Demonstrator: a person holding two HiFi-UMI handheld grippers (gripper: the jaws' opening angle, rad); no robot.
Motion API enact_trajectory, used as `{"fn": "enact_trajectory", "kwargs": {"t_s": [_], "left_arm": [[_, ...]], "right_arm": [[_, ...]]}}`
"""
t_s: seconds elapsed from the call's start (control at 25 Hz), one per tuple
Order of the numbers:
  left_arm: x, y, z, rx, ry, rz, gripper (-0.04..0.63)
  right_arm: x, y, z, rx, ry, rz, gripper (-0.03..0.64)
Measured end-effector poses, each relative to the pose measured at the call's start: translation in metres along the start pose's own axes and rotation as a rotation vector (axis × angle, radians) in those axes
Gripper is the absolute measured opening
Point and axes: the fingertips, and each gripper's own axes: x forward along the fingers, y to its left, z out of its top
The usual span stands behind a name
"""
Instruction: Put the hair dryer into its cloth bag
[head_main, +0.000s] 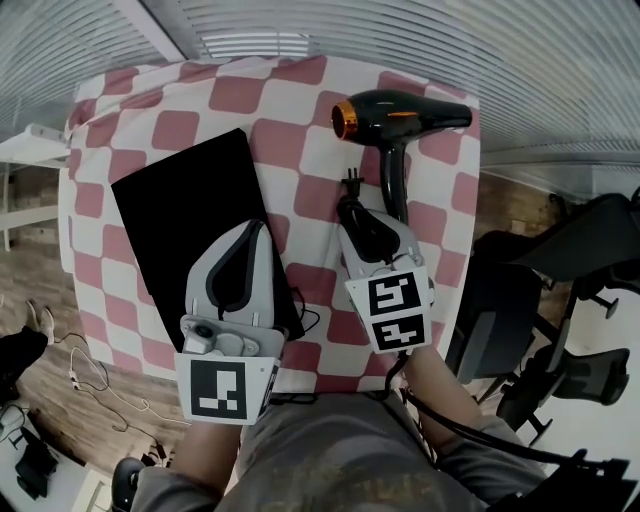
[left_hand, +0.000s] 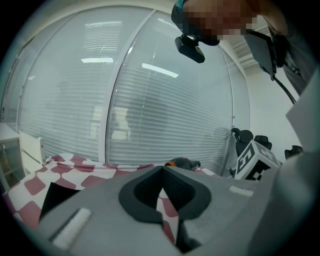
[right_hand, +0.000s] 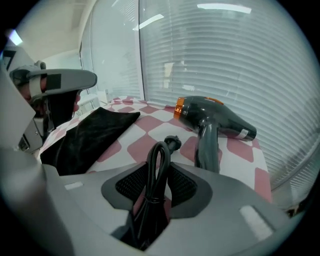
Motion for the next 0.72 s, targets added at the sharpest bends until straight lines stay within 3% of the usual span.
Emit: {"fn": "enact_trajectory", "kwargs": {"t_s": [0.2,0.4,0.72], "left_arm": [[-0.003,-0.007,0.010,0.029,-0.022,-0.016,0.000],[-0.002,-0.018,0.016,0.041,-0.032,-0.041,0.000],[0.005,-0.019,0.012,0.039,-0.012,-0.054,0.000]], "right_arm": [[-0.028,-0.001,0.021,-0.049,-0.087,-0.046,0.160],[-0.051,-0.024,0.034,-0.119,-0.145,-0.169,0.161],[-0.020,-0.042,-0.004,-0.148,-0.029,-0.185,0.167]]}}
